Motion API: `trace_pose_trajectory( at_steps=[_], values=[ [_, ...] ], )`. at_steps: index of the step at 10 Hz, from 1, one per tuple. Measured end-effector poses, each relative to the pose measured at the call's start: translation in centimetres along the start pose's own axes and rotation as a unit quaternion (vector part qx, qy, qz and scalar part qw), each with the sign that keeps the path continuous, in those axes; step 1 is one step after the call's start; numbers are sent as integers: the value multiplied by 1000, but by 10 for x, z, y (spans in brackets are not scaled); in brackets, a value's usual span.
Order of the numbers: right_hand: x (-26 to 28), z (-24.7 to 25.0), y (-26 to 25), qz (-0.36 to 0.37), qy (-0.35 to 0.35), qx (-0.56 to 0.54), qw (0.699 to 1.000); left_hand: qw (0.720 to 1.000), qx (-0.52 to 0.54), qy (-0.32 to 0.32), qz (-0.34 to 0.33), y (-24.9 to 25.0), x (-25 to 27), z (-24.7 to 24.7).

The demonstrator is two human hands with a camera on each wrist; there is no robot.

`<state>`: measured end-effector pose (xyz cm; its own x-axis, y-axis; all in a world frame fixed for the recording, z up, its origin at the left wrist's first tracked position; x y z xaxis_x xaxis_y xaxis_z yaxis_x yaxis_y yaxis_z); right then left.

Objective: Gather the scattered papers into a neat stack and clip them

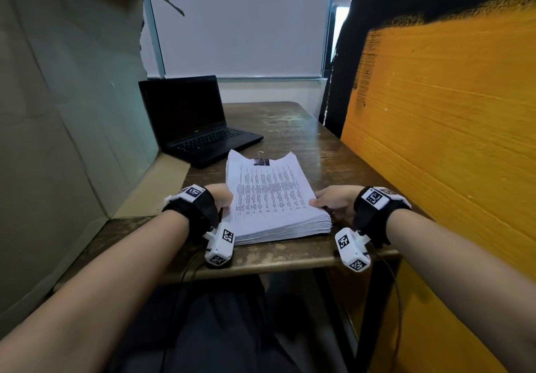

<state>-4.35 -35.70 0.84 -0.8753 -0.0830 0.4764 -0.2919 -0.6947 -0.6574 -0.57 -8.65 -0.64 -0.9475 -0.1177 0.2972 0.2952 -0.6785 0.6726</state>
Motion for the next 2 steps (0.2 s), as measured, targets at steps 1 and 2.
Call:
trace_pose_trajectory(
  at_steps=[1, 2],
  values=[
    [3, -4, 1, -6, -9, -40, 999, 1000, 31, 7, 0, 1, 7, 4],
    [3, 2, 4, -16, -22, -75, 997, 1000, 0, -2, 0, -4, 6, 11]
  ],
)
Point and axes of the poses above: each hand's wrist, its own x-axis away from the middle knuckle, its own z-axis out of the back of the hand, y = z × x, the point moved 6 cm from there along -x, towards the middle knuckle, and after that the axes turned 1 degree about y, right-handed, at the moved point
